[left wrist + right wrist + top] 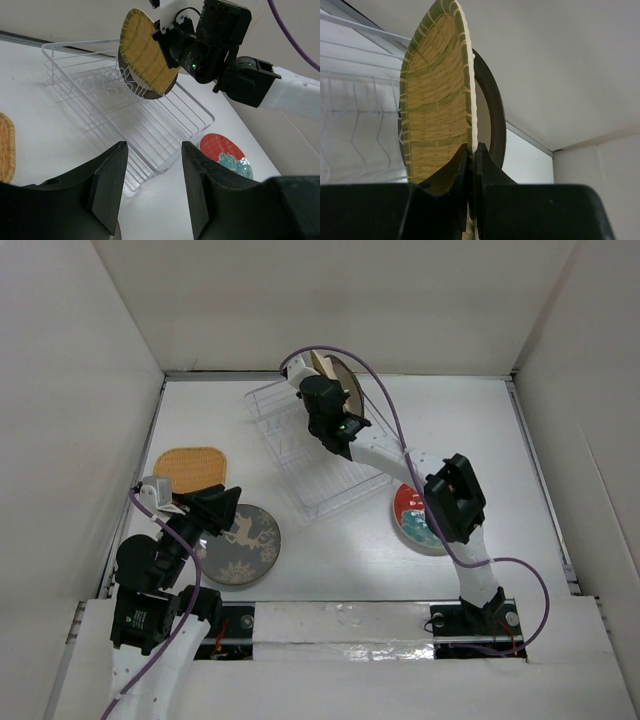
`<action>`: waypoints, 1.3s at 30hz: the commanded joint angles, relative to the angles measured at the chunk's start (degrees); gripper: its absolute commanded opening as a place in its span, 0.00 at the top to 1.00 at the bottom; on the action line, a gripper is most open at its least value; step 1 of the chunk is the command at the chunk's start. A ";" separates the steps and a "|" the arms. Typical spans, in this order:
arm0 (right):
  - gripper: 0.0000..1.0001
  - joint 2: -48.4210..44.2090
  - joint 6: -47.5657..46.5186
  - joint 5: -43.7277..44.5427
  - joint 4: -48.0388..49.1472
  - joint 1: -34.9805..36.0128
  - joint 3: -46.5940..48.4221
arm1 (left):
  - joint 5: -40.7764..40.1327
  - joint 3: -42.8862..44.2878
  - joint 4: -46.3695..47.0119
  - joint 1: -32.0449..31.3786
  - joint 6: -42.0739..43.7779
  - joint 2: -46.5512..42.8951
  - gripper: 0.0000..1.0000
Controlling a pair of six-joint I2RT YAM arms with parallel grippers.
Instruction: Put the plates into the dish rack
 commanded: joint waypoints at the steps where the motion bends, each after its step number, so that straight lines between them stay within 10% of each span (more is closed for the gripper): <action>1: 1.00 -1.67 -5.67 3.71 9.74 -0.15 4.21 | 0.76 -0.14 2.83 0.25 0.21 -0.52 0.56; 24: 1.00 0.79 6.69 1.60 12.22 -1.73 -7.22 | 0.84 -0.05 2.83 0.25 0.21 0.62 0.56; 29: 0.40 -3.94 17.68 -1.72 4.13 -2.78 -4.94 | 1.28 -0.14 3.01 0.25 0.30 0.80 0.56; 32: 0.29 -10.09 27.17 -7.35 -2.46 -4.27 -5.28 | 1.37 -0.23 3.01 0.25 0.39 0.80 0.56; 37: 0.37 -28.85 45.27 -15.61 -2.58 -8.49 -19.92 | 1.64 -0.23 3.10 0.25 0.47 0.36 0.56; 39: 0.79 -35.83 52.98 -19.22 -0.03 -10.86 -33.54 | 1.72 -0.23 3.10 0.25 0.47 0.18 0.56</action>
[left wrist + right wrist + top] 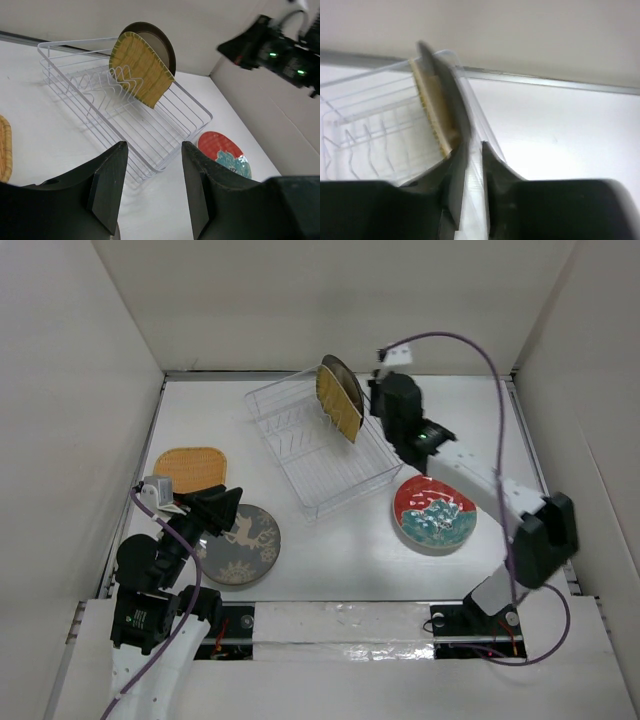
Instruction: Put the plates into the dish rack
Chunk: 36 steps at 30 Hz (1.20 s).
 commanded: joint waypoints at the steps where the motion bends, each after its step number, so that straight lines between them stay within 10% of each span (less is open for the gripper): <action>1: 0.98 -13.29 19.12 -6.18 4.55 -6.09 -14.13 | 0.96 -0.32 3.07 0.25 0.45 -0.04 0.56; 7: 0.97 -35.01 35.13 -16.46 2.82 -25.87 -45.26 | 0.87 -0.23 2.99 -1.33 0.45 -0.92 0.56; 11: 0.37 -44.86 37.16 -21.56 -1.66 -41.05 -55.13 | 0.87 -0.23 2.99 -1.95 0.45 -1.18 0.56; 16: 0.23 -47.95 37.26 -30.26 -7.39 -52.78 -60.67 | 0.78 -0.23 2.90 -2.47 0.45 -1.97 0.56; 25: 0.25 -38.47 36.99 -46.96 -3.89 -55.08 -63.04 | 0.08 -0.05 2.55 -2.47 0.28 -3.11 0.56; 36: 0.92 -33.45 39.63 -43.02 -1.33 -57.54 -63.31 | -0.53 0.12 2.37 -2.47 0.10 -3.20 0.56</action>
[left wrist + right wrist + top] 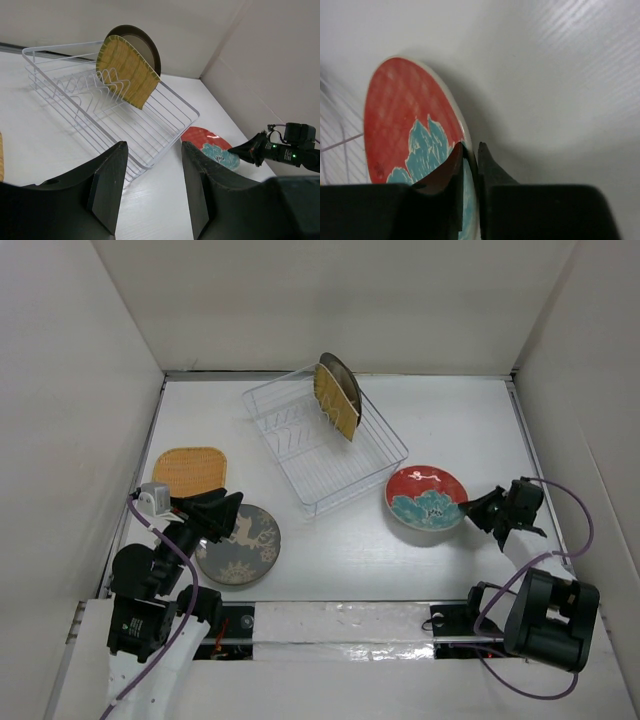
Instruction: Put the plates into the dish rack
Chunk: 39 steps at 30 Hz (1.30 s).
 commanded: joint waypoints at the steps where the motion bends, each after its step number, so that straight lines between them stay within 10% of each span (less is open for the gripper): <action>1: 0.97 -1.29 1.86 4.70 1.71 -2.02 -0.27 | -0.34 0.12 2.33 -0.31 0.19 -0.27 0.56; 14: 0.99 -7.56 6.52 15.96 9.70 -2.29 -2.73 | 0.01 0.12 2.42 -0.31 0.19 1.57 0.56; 22: 0.68 6.06 9.77 9.11 21.12 -2.29 -4.67 | -0.16 0.12 2.33 -0.31 0.10 1.92 0.56; 31: 0.57 15.74 11.79 0.32 29.21 -4.92 -4.93 | -0.51 -0.05 2.50 -0.31 0.01 2.28 0.56; 35: 1.00 16.63 13.89 -0.57 31.68 -5.45 -5.54 | -0.51 0.03 2.42 -0.31 0.01 2.54 0.56; 39: 1.00 7.34 17.67 1.44 33.44 -5.45 -7.83 | -0.43 -0.05 2.42 -0.31 0.01 2.89 0.56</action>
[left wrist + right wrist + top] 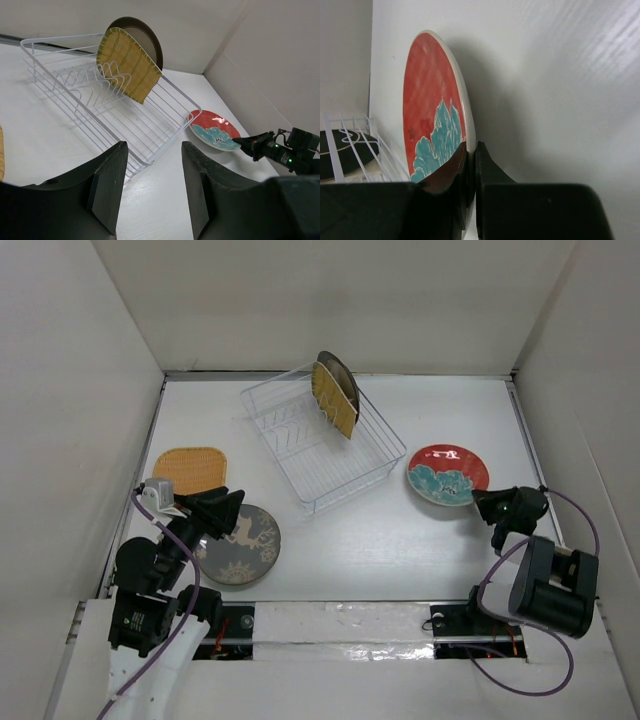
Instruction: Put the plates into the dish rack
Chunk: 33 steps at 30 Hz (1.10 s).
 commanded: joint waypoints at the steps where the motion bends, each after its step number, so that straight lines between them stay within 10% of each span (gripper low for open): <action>1: 1.00 -12.13 2.90 3.44 -2.00 -0.56 -2.00 | -0.25 -0.05 2.42 -0.31 0.01 1.21 0.56; 6: 1.00 -32.31 -0.25 17.38 -14.66 4.79 8.00 | -0.25 -0.14 2.50 -0.31 -0.08 1.56 0.56; 12: 1.00 -34.19 -9.03 19.99 -13.64 16.74 21.63 | -0.34 -0.14 2.59 -0.31 -0.08 2.17 0.56; 21: 1.00 -1.28 -43.62 27.70 -20.82 53.02 63.07 | 0.19 -0.14 2.68 0.92 0.01 2.61 0.56; 33: 1.00 35.93 -75.55 46.83 -30.76 65.62 103.98 | 0.01 -0.05 2.59 0.92 0.10 2.62 0.56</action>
